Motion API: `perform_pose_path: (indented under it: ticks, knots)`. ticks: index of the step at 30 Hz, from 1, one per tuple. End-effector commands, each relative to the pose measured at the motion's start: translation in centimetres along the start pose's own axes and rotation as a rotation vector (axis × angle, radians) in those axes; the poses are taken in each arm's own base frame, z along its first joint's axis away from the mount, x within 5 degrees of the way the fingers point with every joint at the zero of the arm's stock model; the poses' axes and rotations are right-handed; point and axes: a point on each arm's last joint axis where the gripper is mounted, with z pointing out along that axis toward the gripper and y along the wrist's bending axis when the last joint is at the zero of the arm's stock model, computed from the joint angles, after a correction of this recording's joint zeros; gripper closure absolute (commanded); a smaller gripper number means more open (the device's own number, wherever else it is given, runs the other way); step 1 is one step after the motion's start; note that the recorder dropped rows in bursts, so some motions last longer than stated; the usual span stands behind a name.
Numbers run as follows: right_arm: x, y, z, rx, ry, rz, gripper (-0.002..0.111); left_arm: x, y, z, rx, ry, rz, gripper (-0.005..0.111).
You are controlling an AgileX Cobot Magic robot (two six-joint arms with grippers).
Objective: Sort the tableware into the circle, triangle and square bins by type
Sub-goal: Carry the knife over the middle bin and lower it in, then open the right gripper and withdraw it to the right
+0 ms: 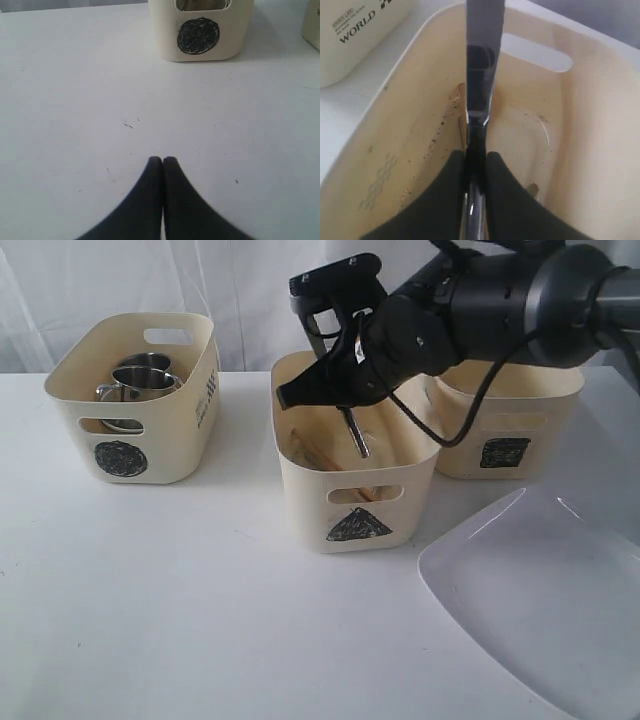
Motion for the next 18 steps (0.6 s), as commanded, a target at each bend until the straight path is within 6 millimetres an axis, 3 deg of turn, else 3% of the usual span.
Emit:
perform_pose_path:
  ticks: [1, 5, 12, 18]
  knots:
    - [-0.2, -0.2, 0.7, -0.001, -0.019, -0.011, 0.108, 0.1, 0.0, 0.0, 0.001, 0.001, -0.012, 0.106]
    - [-0.2, -0.2, 0.7, -0.002, -0.018, -0.010, 0.108, 0.1, 0.0, 0.0, 0.001, 0.001, -0.012, 0.106]
    - [0.0, -0.3, 0.5, 0.007, 0.010, -0.003, 0.087, 0.1, 0.0, 0.0, 0.001, 0.001, -0.012, 0.106]
    - [-0.8, -0.4, -0.8, 0.006, -0.023, 0.029, 0.086, 0.1, 0.0, 0.0, 0.001, 0.001, -0.012, 0.106]
